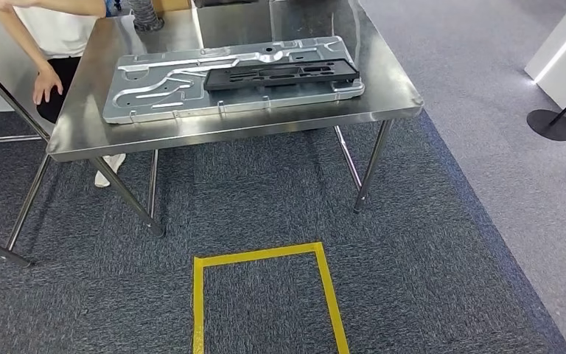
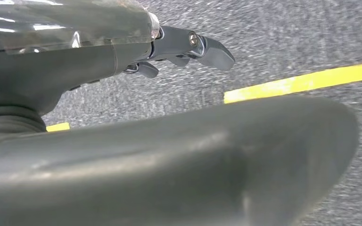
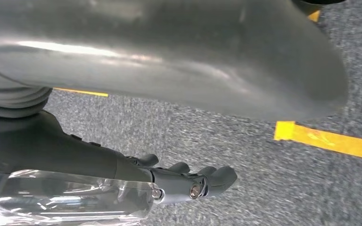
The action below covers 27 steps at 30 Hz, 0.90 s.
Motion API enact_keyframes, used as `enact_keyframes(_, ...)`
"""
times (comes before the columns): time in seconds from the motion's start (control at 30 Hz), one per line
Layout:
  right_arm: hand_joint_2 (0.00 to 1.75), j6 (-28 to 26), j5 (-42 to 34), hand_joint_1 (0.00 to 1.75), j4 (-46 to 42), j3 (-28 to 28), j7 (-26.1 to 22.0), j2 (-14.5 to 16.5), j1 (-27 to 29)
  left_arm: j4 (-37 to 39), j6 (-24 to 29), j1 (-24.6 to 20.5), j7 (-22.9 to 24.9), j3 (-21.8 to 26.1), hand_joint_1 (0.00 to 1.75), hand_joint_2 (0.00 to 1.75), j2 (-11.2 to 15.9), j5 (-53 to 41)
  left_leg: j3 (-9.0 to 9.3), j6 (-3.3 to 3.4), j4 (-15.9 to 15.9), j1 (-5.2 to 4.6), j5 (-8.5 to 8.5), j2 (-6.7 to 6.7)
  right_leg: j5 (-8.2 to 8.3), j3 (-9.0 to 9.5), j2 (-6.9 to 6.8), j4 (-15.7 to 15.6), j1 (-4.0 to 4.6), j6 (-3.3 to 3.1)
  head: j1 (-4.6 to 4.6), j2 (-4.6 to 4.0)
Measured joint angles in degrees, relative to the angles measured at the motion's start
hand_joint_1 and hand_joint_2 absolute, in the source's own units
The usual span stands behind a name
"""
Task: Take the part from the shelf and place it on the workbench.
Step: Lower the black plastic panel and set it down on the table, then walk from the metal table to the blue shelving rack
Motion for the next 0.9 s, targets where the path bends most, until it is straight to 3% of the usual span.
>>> enact_keyframes(0.07,0.0,-0.2,0.3,0.0,0.0,0.0,-0.2,0.0,0.0,0.0,-0.1,-0.3,-0.2,0.0,0.0,0.0,0.0,0.0,6.2,0.26,-8.7,-0.01,1.41,-0.12,0.89,-1.49,0.05,0.7,0.02,0.51,-0.01,0.0)
enact_keyframes(0.13,0.0,-0.3,0.5,0.0,0.0,0.0,-0.5,0.0,0.0,0.0,-0.1,-0.5,-0.3,0.0,0.0,0.0,-0.1,0.0,9.59,0.9,-14.5,-0.24,0.59,-0.29,1.81,-2.16,0.05,1.0,0.1,1.19,-0.01,0.0)
enact_keyframes(0.2,0.0,-0.3,0.5,0.0,0.0,0.0,-0.8,-0.1,0.1,0.0,-0.1,-0.4,-0.4,0.0,0.0,0.0,-0.3,-0.1,9.3,1.75,-15.2,-0.36,0.79,-0.26,2.7,-2.39,0.08,0.9,0.08,1.92,0.0,0.0)
enact_keyframes(0.23,0.0,-0.3,0.6,0.0,0.0,0.0,-1.0,-0.1,0.1,0.0,-0.1,-0.4,-0.4,0.0,0.0,0.0,-0.4,-0.1,8.83,2.19,-15.2,-0.31,1.29,-0.14,2.32,-2.68,0.16,1.3,-0.01,2.26,0.0,0.0)
enact_keyframes(0.27,0.0,-0.3,0.7,0.0,0.0,0.0,-1.2,-0.2,0.2,0.0,-0.1,-0.4,-0.4,0.0,0.0,0.0,-0.5,-0.1,8.28,2.72,-15.2,-0.24,1.88,-0.01,0.91,-3.13,0.25,2.3,-0.08,2.59,0.0,0.0)
enact_keyframes(0.3,0.0,-0.3,0.8,0.0,0.0,0.1,-1.4,-0.2,0.2,0.0,-0.1,-0.4,-0.5,0.0,0.0,0.0,-0.6,-0.1,7.62,3.15,-15.2,-0.17,2.51,0.12,-1.55,-3.83,0.32,4.5,-0.15,2.88,0.0,0.0)
enact_keyframes(0.37,0.0,-0.3,1.0,0.0,0.0,0.1,-2.1,-0.3,0.2,0.0,-0.1,-0.5,-0.5,0.0,0.0,0.0,-0.8,-0.1,6.13,3.65,-15.2,-0.33,3.73,0.25,-7.61,-5.47,0.35,11.4,-0.25,3.29,0.0,0.0)
enact_keyframes(0.4,0.0,-0.3,1.1,0.0,0.0,0.2,-2.5,-0.4,0.2,0.0,-0.1,-0.5,-0.5,0.0,0.0,0.0,-0.8,-0.1,5.28,3.71,-15.1,-0.44,4.37,0.3,-9.32,-5.93,0.35,14.9,-0.26,3.42,0.0,0.0)
enact_keyframes(0.43,0.0,-0.3,1.2,0.0,0.0,0.2,-2.9,-0.4,0.2,0.0,-0.1,-0.5,-0.5,0.0,0.0,0.0,-0.8,-0.2,4.36,3.72,-14.9,-0.55,4.99,0.35,-9.68,-5.8,0.35,17.3,-0.28,3.48,0.0,0.0)
enact_keyframes(0.47,0.0,-0.3,1.3,0.0,0.0,0.2,-3.2,-0.4,0.2,0.0,-0.1,-0.5,-0.5,0.0,0.0,0.0,-0.9,-0.2,3.4,3.7,-14.7,-0.64,5.55,0.4,-8.77,-4.89,0.35,17.9,-0.29,3.45,0.0,0.0)
enact_keyframes(0.5,0.0,-0.3,1.4,0.0,0.0,0.3,-3.5,-0.5,0.1,0.0,-0.1,-0.5,-0.5,0.0,0.0,0.0,-0.9,-0.3,2.44,3.64,-14.4,-0.72,6.08,0.42,-7.25,-3.08,0.35,16.6,-0.28,3.32,0.0,0.0)
enact_keyframes(0.57,0.0,-0.3,1.6,0.0,0.0,0.5,-3.9,-0.5,-0.1,0.0,-0.1,-0.5,-0.5,0.0,0.0,0.0,-1.0,-0.3,0.87,3.4,-13.6,-0.88,6.92,0.4,-5.55,3.25,0.35,9.1,-0.05,2.71,-0.01,0.0)
enact_keyframes(0.63,0.0,-0.3,1.8,0.0,0.0,0.9,-4.2,-0.6,-0.4,0.0,-0.2,-0.6,-0.6,0.0,0.0,0.0,-1.2,-0.3,-0.17,2.94,-13.1,-1.02,7.83,0.44,-6.57,8.74,0.36,1.1,0.33,1.87,-0.01,0.0)
enact_keyframes(0.67,0.0,-0.3,1.9,0.0,0.0,1.0,-4.3,-0.6,-0.5,0.0,-0.2,-0.7,-0.7,0.0,0.0,0.0,-1.2,-0.3,-0.58,2.66,-13.0,-1.05,8.31,0.49,-7.08,9.8,0.36,-1.0,0.53,1.5,-0.01,0.0)
enact_keyframes(0.73,0.0,-0.3,2.0,0.0,0.0,1.1,-4.4,-0.6,-0.5,0.0,-0.2,-0.8,-0.8,0.0,0.0,0.0,-1.3,-0.1,-1.31,2.03,-12.8,-0.98,8.9,0.43,-6.69,9.16,0.29,-1.7,0.44,0.68,-0.01,0.0)
enact_keyframes(0.77,0.0,-0.3,2.1,0.0,0.0,1.2,-4.4,-0.7,-0.5,0.0,-0.2,-0.7,-0.9,0.0,0.0,0.0,-1.4,0.1,-1.73,1.71,-12.2,-0.93,8.07,0.31,-6.21,8.73,0.21,-1.9,0.32,0.26,0.0,0.0)
enact_keyframes(0.83,0.0,-0.2,2.2,0.0,0.0,1.2,-4.5,-0.7,-0.4,0.0,-0.1,-0.5,-0.9,0.0,0.0,0.0,-1.5,0.4,-3.32,1.12,-7.6,-0.63,3.64,0.05,-5.13,7.77,-0.01,-2.0,0.19,-0.47,0.0,0.0)
enact_keyframes(0.9,0.0,0.3,1.8,0.0,0.0,1.2,-4.7,-0.8,-0.3,0.0,0.0,-0.4,-0.9,0.1,0.0,0.0,-1.7,0.5,-5.33,0.66,-0.3,-0.31,-0.87,0.03,-4.2,6.55,-0.09,-1.9,0.3,-0.72,0.0,0.0)
